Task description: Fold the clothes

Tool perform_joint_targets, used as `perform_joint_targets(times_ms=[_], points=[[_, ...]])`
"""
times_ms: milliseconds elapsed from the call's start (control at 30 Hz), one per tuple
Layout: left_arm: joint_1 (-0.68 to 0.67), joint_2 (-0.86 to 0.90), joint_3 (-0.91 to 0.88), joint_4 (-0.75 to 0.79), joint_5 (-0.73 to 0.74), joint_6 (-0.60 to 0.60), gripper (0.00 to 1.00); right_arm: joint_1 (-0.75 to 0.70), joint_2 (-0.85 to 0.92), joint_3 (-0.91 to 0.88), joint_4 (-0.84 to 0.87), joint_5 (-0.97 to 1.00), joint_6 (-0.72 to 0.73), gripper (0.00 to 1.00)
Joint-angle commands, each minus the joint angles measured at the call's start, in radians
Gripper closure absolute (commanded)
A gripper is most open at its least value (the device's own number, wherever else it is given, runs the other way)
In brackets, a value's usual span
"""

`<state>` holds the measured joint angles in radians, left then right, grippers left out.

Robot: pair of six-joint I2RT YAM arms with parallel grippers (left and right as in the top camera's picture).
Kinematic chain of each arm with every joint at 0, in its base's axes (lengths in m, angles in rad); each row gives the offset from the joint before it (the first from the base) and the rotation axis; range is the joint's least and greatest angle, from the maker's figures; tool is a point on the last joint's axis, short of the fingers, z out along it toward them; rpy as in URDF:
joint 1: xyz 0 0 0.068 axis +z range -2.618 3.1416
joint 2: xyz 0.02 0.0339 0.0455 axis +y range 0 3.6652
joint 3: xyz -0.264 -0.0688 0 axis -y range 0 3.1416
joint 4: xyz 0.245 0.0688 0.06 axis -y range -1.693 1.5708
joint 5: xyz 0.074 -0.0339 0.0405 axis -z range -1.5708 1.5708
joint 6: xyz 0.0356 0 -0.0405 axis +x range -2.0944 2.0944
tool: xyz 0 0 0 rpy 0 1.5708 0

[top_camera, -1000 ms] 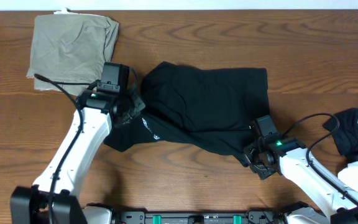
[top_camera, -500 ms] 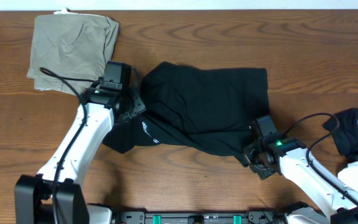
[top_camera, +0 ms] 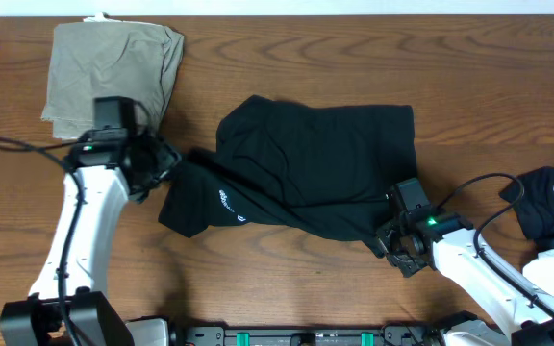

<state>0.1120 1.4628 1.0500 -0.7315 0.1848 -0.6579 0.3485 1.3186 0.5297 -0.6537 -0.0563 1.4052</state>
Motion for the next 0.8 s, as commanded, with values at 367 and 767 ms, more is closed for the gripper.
perform_joint_targets(times_ms=[367,767], points=[[0.082,0.159,0.014,0.063,0.407,-0.102,0.18,0.005,0.01,-0.01,0.01,-0.022,-0.048,0.9],[0.175,0.172,0.01,0.031,0.41,-0.081,0.17,0.005,0.01,-0.01,0.023,-0.026,-0.06,0.91]])
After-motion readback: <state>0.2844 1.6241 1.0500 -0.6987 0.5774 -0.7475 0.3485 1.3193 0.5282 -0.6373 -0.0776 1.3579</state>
